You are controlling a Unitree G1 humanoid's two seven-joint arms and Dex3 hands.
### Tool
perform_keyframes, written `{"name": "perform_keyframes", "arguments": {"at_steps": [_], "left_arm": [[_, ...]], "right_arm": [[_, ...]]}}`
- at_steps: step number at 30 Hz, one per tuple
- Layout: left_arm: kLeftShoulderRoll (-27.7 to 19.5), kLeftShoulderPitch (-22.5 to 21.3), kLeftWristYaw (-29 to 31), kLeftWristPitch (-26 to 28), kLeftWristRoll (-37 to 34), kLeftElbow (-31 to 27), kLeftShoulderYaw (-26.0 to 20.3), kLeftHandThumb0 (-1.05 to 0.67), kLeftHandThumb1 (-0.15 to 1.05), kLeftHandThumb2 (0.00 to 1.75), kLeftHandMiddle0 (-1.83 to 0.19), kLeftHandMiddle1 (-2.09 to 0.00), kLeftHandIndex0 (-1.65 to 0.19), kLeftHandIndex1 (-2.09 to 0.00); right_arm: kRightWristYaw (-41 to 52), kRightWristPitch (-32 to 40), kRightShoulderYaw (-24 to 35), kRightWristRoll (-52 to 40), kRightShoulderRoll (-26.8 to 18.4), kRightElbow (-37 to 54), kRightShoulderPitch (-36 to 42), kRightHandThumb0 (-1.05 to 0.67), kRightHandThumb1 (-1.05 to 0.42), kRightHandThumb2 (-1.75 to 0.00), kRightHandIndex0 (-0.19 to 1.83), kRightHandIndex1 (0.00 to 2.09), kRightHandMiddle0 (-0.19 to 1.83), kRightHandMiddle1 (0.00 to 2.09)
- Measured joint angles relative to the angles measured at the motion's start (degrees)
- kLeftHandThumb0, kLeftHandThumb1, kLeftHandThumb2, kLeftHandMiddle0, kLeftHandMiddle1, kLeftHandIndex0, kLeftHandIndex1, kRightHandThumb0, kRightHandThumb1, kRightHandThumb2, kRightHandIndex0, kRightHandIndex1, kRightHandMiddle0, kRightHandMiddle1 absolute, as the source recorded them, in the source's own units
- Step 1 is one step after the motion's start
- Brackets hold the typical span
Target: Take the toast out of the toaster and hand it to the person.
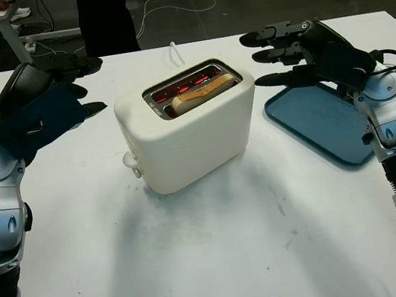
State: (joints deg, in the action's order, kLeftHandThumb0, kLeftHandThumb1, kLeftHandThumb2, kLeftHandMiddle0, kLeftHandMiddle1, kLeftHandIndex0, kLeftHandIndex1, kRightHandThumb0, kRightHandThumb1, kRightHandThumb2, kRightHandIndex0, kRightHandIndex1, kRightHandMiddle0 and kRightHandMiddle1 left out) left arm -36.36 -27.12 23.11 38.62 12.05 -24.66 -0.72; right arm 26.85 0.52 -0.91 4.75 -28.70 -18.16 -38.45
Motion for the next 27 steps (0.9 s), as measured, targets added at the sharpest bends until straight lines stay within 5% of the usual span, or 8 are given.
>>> {"name": "perform_keyframes", "arguments": {"at_steps": [27], "left_arm": [[-1.28,0.09,0.02,0.34,0.17,-0.81,-0.03,-0.31,0.88,0.11,-0.33,-0.75,-0.59,-0.01]], "right_arm": [[0.02,1.13,-0.31,0.58,0.0,0.6,0.01,-0.76,-0.86,0.0,0.61,0.01,0.57,0.0]]}}
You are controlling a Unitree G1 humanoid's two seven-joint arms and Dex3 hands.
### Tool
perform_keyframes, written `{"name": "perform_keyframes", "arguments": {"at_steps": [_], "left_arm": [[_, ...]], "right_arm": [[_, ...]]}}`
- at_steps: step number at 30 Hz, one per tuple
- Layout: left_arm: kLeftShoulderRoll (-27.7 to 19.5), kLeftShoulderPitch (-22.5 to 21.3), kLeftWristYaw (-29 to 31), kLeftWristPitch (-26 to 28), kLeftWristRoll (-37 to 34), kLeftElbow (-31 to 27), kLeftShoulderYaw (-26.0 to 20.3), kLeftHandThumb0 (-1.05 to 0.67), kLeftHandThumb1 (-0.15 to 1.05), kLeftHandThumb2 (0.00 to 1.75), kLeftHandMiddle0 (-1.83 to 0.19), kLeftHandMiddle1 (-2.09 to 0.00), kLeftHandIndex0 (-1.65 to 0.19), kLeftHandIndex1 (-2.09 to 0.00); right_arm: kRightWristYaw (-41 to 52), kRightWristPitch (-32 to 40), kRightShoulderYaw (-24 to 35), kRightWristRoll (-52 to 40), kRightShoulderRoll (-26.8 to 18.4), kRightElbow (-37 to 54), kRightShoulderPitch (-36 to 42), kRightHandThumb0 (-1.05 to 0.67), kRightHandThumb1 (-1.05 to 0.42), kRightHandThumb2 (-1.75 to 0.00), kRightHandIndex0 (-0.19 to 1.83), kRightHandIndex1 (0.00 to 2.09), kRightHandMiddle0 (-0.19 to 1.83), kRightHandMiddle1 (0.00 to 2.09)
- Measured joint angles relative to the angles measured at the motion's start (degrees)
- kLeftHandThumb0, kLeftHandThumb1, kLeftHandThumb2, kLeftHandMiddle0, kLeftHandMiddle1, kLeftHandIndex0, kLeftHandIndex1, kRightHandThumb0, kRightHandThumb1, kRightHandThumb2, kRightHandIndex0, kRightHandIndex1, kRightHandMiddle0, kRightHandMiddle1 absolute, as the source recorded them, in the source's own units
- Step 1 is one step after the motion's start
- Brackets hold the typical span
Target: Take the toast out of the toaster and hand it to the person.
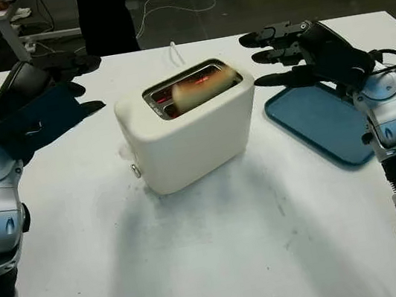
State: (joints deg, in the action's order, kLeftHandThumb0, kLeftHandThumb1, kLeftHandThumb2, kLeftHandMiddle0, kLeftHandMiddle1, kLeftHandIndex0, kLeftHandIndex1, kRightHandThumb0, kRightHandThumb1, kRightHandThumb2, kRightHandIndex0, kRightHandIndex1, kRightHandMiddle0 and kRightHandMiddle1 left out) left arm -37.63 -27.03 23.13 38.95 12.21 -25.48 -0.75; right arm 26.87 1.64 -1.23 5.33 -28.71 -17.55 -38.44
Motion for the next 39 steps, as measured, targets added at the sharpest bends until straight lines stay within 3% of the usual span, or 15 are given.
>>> {"name": "perform_keyframes", "arguments": {"at_steps": [25,31,38,39], "left_arm": [[0.04,0.14,0.0,0.27,-0.09,-0.06,0.18,-0.31,0.88,0.12,-0.34,-0.72,-0.58,0.0],[0.05,0.18,0.0,0.26,-0.11,0.03,0.16,-0.29,0.88,0.11,-0.34,-0.73,-0.59,-0.01],[0.07,0.21,-0.01,-0.15,-0.13,0.93,0.15,-0.33,0.88,0.12,-0.34,-0.74,-0.6,-0.01],[0.07,0.21,-0.01,-0.15,-0.13,0.95,0.16,-0.32,0.88,0.12,-0.34,-0.74,-0.6,-0.01]], "right_arm": [[-0.2,-2.61,0.84,-0.74,0.02,-2.18,-0.5,-0.72,-0.81,0.0,0.59,0.0,0.57,0.0],[1.0,-7.46,2.36,-3.19,0.01,-7.18,-6.34,-0.66,-0.75,0.0,0.52,0.0,0.52,0.0],[1.01,-12.77,0.41,-1.29,0.04,-12.03,-15.91,-0.76,-0.7,0.0,0.62,0.08,0.62,0.05],[1.07,-13.45,-0.32,-0.72,0.11,-12.51,-17.28,-0.79,-0.71,0.0,0.57,0.2,0.62,0.06]]}}
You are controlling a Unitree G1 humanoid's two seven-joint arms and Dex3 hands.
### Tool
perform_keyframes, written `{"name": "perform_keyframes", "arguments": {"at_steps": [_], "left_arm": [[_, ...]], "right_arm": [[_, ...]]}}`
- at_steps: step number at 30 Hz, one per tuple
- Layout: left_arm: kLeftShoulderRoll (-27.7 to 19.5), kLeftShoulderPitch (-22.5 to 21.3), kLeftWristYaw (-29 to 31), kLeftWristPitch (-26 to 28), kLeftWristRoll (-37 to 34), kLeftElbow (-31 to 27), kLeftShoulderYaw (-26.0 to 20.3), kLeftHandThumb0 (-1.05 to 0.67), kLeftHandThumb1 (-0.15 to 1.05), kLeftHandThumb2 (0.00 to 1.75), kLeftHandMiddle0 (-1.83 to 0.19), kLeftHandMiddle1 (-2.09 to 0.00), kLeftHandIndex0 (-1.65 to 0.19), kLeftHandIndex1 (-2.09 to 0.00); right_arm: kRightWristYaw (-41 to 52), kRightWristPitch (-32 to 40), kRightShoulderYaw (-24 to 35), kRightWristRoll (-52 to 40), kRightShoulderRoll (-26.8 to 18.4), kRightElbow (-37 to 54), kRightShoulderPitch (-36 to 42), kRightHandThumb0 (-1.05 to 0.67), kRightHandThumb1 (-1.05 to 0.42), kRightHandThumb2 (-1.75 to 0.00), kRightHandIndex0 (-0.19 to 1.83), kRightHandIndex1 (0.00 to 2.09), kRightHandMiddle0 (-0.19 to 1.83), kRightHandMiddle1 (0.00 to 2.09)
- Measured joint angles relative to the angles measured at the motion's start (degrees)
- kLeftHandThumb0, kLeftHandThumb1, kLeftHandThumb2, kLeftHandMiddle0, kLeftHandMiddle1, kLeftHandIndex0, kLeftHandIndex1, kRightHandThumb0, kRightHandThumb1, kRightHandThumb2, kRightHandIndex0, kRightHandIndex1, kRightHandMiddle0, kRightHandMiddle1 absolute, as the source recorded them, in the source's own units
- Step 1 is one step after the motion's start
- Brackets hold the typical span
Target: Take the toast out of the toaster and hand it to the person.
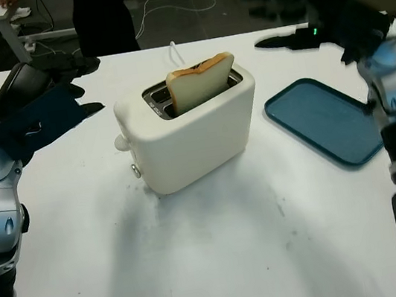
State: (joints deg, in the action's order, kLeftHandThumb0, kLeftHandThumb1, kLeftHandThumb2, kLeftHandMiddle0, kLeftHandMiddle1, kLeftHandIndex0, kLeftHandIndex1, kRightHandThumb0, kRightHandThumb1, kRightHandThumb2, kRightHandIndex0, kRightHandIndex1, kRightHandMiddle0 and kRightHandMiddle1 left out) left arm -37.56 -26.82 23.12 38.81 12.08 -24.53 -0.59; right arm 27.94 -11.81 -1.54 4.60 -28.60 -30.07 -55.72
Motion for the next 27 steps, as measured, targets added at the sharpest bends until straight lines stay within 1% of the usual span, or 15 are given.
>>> {"name": "perform_keyframes", "arguments": {"at_steps": [2,3,5,7,10,15,20,27], "left_arm": [[0.01,0.0,0.0,-0.09,0.0,0.01,0.02,-0.32,0.88,0.12,-0.34,-0.74,-0.6,-0.01],[0.01,0.0,0.0,-0.21,0.0,0.03,0.03,-0.32,0.88,0.12,-0.34,-0.74,-0.61,-0.01],[0.01,0.0,0.0,-0.26,0.0,0.04,0.03,-0.31,0.87,0.12,-0.34,-0.74,-0.6,-0.01],[0.19,-0.01,-0.01,-0.25,-0.01,0.08,0.02,-0.3,0.87,0.12,-0.34,-0.75,-0.61,-0.01],[0.83,-0.01,-0.05,-0.2,-0.03,0.07,-0.04,-0.31,0.87,0.12,-0.32,-0.75,-0.6,-0.01],[1.26,-0.01,-0.06,-0.11,-0.02,0.09,-0.05,-0.32,0.87,0.12,-0.33,-0.76,-0.6,-0.01],[1.33,-0.01,-0.18,-0.11,-0.02,0.12,-0.05,-0.33,0.87,0.12,-0.33,-0.77,-0.6,-0.01],[1.41,0.0,-0.2,-0.1,-0.01,-0.01,-0.05,-0.32,0.87,0.13,-0.32,-0.77,-0.59,-0.01]], "right_arm": [[-0.07,-2.05,-1.87,2.13,0.21,-0.76,-2.34,-0.84,-0.72,0.0,0.32,0.73,0.62,0.1],[-0.41,-3.4,-2.97,3.71,0.32,-0.93,-3.14,-0.85,-0.73,0.0,0.28,0.85,0.62,0.11],[-1.51,-6.19,-4.91,6.33,0.97,-1.11,-4.02,-0.85,-0.72,0.0,0.23,0.95,0.62,0.12],[-2.08,-8.64,-6.29,7.68,1.99,-1.6,-4.45,-0.84,-0.7,0.0,0.21,0.96,0.63,0.13],[-2.02,-9.98,-7.81,8.3,3.42,-1.98,-4.59,-0.8,-0.69,0.0,0.19,0.95,0.62,0.13],[-1.52,-11.64,-10.32,10.36,4.49,-2.51,-4.76,-0.75,-0.65,0.0,0.26,0.96,0.65,0.16],[-2.23,-15.01,-12.22,12.64,5.78,-5.93,-5.34,-0.77,-0.66,-0.01,0.27,0.97,0.65,0.17],[-2.37,-15.12,-13.61,15.55,6.28,-8.02,-5.38,-0.76,-0.66,0.0,0.27,0.95,0.63,0.18]]}}
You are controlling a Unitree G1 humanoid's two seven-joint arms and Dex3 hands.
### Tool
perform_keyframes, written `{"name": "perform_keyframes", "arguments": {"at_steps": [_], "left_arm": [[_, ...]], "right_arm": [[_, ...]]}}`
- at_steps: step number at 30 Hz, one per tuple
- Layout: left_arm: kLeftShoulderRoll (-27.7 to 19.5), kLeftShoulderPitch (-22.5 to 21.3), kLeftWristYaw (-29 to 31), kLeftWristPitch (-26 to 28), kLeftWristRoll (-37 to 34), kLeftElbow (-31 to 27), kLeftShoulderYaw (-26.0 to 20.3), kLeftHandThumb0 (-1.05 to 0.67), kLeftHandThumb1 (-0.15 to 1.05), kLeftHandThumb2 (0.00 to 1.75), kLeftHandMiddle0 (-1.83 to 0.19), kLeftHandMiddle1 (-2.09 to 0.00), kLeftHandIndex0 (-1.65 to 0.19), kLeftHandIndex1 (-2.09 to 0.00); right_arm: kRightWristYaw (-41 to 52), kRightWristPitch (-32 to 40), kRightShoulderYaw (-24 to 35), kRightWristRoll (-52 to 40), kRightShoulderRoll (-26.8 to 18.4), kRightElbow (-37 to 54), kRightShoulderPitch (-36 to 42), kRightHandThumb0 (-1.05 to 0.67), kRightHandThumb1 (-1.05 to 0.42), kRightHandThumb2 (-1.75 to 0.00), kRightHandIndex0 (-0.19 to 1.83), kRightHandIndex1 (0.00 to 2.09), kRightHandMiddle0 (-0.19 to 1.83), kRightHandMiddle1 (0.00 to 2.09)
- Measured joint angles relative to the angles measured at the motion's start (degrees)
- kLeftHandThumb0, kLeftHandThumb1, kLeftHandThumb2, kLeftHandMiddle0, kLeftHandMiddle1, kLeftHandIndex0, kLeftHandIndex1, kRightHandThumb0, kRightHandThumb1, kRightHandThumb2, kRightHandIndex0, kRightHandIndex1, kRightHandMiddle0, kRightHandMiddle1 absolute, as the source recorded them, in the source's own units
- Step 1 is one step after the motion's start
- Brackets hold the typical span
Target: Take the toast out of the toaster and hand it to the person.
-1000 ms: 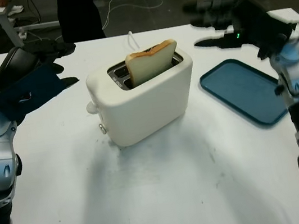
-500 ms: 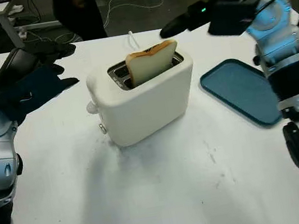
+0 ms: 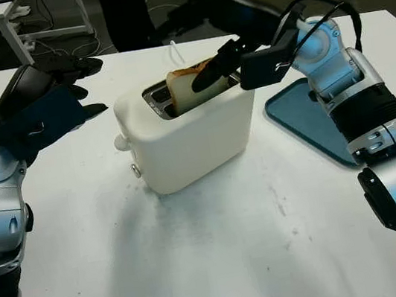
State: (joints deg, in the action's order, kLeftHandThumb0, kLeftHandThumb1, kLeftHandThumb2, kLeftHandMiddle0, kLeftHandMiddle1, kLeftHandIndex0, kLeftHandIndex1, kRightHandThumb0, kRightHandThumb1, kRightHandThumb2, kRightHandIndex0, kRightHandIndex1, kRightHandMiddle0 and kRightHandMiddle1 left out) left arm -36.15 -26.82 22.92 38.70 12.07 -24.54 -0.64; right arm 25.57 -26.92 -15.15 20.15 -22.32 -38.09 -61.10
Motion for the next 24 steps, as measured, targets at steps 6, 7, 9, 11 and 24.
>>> {"name": "perform_keyframes", "arguments": {"at_steps": [6,7,9,11,24], "left_arm": [[-0.02,0.06,-0.02,-0.01,0.05,-0.28,0.0,-0.3,0.87,0.12,-0.33,-0.76,-0.59,-0.01],[-0.02,0.09,-0.02,-0.01,0.05,-0.3,0.0,-0.3,0.87,0.12,-0.33,-0.76,-0.6,-0.01],[-0.02,0.19,-0.03,-0.01,0.05,-0.33,0.0,-0.3,0.87,0.12,-0.33,-0.76,-0.6,-0.01],[-0.02,0.27,-0.03,0.04,0.06,-0.55,0.0,-0.3,0.88,0.12,-0.33,-0.76,-0.6,-0.01],[-0.13,0.27,-0.02,0.96,0.2,-0.98,0.01,-0.3,0.88,0.11,-0.33,-0.72,-0.59,-0.01]], "right_arm": [[-1.14,-0.4,-1.08,1.51,0.21,-3.73,0.04,-0.69,-0.67,-0.01,0.3,0.91,0.64,0.19],[-1.24,-0.41,-1.25,1.6,0.23,-4.15,0.04,-0.67,-0.68,-0.01,0.33,0.91,0.65,0.2],[-1.37,-0.47,-1.54,1.68,0.23,-4.57,0.07,-0.65,-0.68,-0.01,0.37,0.93,0.68,0.21],[-2.33,-1.41,-1.82,1.94,0.23,-5.13,0.12,-0.63,-0.68,0.0,0.49,0.99,0.73,0.25],[1.59,0.23,-2.21,2.08,-0.75,-4.44,0.49,-0.44,-0.71,0.0,1.04,1.31,0.94,1.17]]}}
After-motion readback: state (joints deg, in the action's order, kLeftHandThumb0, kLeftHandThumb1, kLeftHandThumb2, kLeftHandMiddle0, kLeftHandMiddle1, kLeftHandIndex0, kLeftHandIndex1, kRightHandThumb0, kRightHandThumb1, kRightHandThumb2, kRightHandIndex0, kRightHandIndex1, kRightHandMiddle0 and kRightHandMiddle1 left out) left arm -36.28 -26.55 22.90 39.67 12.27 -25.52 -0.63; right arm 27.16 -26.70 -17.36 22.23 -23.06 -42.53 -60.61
